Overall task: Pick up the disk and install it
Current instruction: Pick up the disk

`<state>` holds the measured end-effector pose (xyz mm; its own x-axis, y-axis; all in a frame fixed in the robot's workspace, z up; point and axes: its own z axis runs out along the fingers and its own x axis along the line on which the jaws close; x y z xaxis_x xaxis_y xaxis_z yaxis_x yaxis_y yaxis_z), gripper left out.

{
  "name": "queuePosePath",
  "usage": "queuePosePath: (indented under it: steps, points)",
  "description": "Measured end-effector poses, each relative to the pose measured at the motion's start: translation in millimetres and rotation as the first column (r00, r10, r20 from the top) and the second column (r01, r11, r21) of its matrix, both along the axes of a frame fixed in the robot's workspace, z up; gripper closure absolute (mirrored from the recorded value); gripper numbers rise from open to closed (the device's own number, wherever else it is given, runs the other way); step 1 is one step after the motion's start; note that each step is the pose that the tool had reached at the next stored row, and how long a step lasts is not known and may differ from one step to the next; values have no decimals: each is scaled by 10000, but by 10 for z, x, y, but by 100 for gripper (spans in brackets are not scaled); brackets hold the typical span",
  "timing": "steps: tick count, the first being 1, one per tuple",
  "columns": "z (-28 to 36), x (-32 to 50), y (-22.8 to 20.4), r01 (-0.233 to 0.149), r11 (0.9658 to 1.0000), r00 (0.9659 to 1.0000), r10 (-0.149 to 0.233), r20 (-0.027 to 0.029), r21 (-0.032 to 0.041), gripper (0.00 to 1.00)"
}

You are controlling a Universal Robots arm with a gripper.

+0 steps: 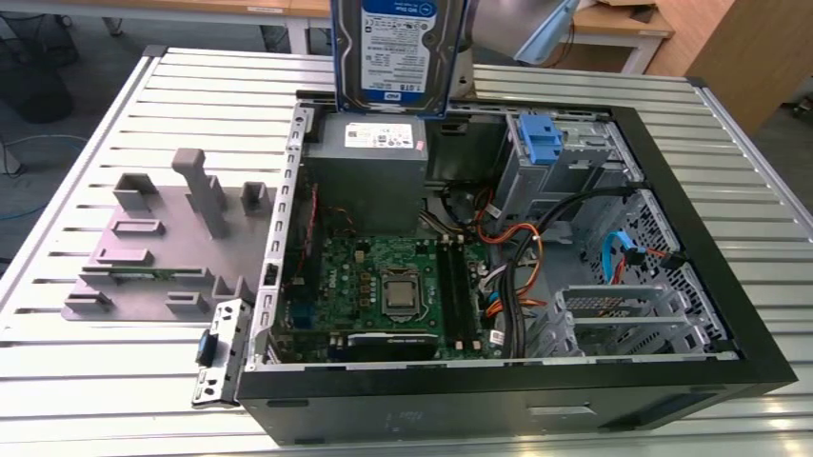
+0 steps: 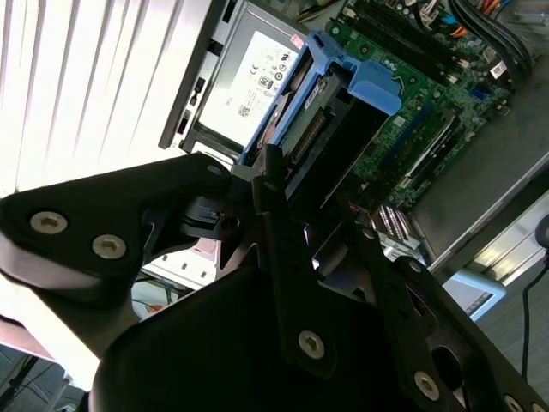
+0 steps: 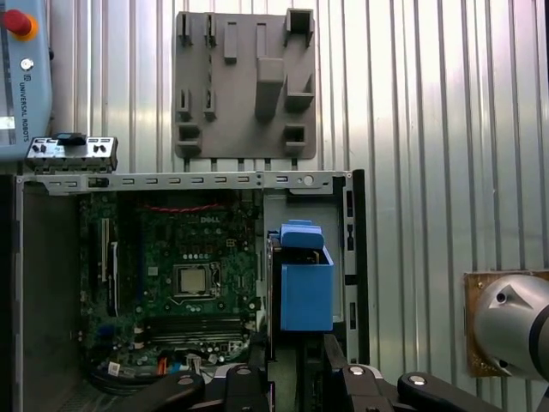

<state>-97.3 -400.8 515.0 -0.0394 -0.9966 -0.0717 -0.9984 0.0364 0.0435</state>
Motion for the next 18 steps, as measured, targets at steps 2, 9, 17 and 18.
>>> queuePosePath:
  steps: [2,9,17,18]
  points:
    - [-1,0,-9,1,10000,10000,-1,0,0,65]
    - [-2,0,-41,0,10000,10000,0,0,0,65]
    - [-5,0,-105,0,10000,10000,0,0,1,65]
    - [-5,0,-112,0,10000,10000,0,0,1,65]
